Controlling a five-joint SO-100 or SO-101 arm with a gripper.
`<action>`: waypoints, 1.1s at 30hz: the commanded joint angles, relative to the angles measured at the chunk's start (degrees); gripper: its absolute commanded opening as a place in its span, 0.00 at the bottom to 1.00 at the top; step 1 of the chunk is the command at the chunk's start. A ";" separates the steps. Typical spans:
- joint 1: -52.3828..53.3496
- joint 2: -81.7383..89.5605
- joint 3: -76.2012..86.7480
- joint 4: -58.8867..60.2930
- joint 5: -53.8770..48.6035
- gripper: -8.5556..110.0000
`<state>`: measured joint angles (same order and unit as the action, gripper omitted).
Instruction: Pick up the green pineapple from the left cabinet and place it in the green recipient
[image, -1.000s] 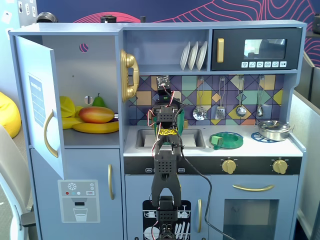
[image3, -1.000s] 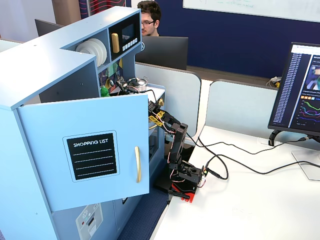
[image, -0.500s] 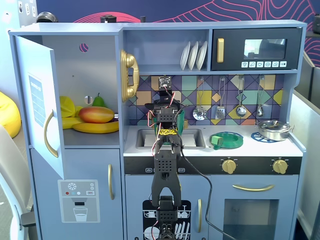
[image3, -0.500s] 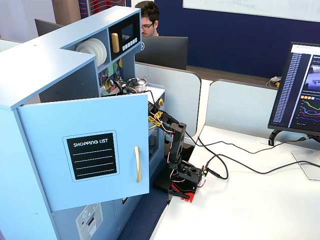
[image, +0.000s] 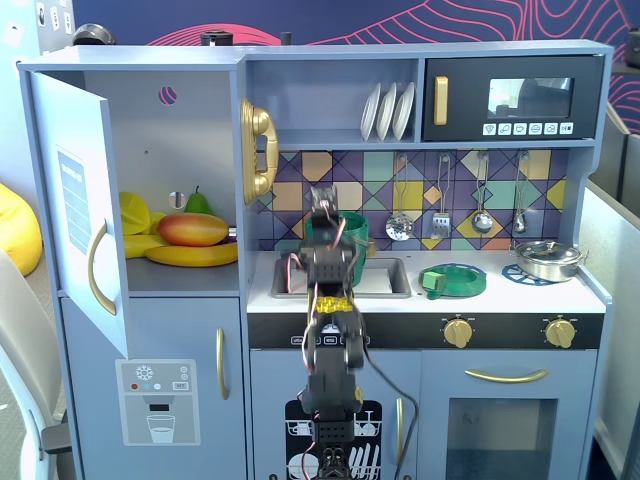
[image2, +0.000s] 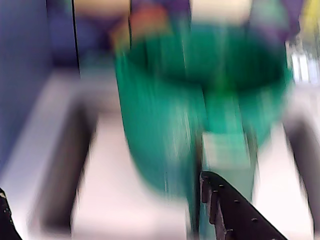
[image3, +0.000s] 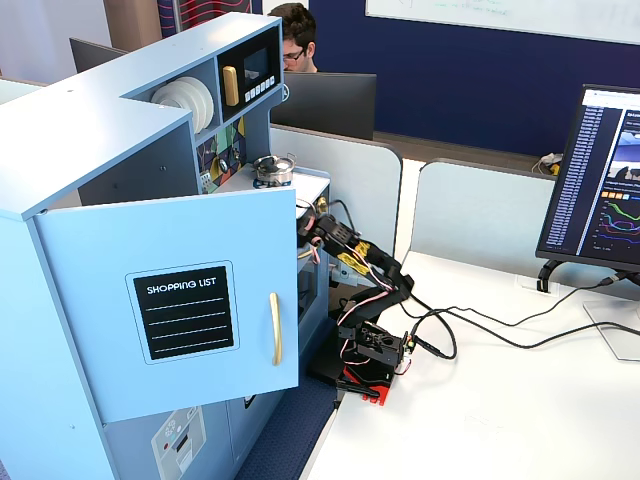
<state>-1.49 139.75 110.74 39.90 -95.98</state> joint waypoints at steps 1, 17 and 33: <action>1.58 12.04 9.67 3.69 2.46 0.44; 2.64 41.04 51.77 22.15 8.44 0.39; -0.26 42.28 60.91 42.80 15.47 0.07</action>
<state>-0.35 182.02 172.00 75.76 -82.09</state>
